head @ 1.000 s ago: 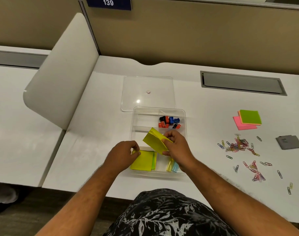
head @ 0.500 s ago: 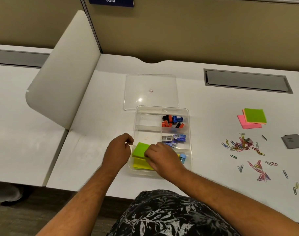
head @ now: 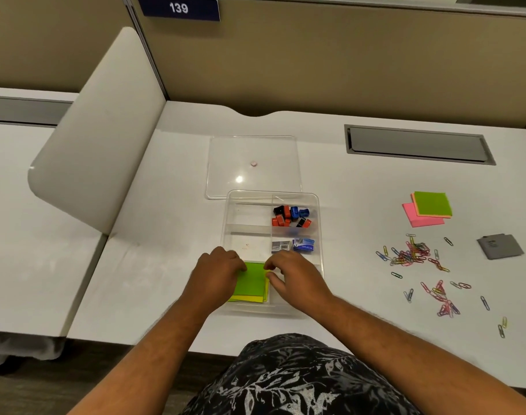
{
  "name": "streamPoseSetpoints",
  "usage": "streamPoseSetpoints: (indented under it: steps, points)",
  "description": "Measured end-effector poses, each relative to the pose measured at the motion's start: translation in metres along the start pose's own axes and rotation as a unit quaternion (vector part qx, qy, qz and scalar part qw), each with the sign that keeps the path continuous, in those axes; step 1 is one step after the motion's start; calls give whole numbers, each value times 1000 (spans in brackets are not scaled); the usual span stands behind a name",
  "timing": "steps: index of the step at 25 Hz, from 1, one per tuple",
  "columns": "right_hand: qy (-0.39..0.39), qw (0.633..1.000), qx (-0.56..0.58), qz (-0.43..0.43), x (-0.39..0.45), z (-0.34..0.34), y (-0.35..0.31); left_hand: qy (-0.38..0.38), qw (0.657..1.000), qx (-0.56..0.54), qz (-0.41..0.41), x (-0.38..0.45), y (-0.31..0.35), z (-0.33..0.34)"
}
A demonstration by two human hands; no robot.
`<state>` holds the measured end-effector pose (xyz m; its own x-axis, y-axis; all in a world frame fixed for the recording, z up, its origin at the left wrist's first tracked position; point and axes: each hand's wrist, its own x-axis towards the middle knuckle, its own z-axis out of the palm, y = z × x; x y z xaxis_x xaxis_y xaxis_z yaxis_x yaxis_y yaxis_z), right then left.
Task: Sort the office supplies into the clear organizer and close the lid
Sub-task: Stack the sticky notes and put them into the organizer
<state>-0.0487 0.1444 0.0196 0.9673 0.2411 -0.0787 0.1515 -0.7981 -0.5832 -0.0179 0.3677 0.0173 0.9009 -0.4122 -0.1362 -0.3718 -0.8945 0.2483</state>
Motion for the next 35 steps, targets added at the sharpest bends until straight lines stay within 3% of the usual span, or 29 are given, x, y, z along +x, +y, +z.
streamPoseSetpoints:
  steps: [5,9,16,21,28,35]
  points:
    - [-20,999,24,25,-11,-3,13,-59,996,69,6,-7,22,8]
    - [9,997,53,55,-16,-13,23,6,999,23,-31,-2,40,-4]
    - [69,991,77,88,-26,-56,69,69,996,-58,5,57,107,-13]
    - [150,975,93,135,-40,-120,142,85,988,-114,57,132,200,-11]
    - [199,952,106,208,-47,-207,266,44,980,-173,87,236,331,20]
    - [187,939,78,278,-29,-244,375,-55,968,-244,-11,319,396,73]
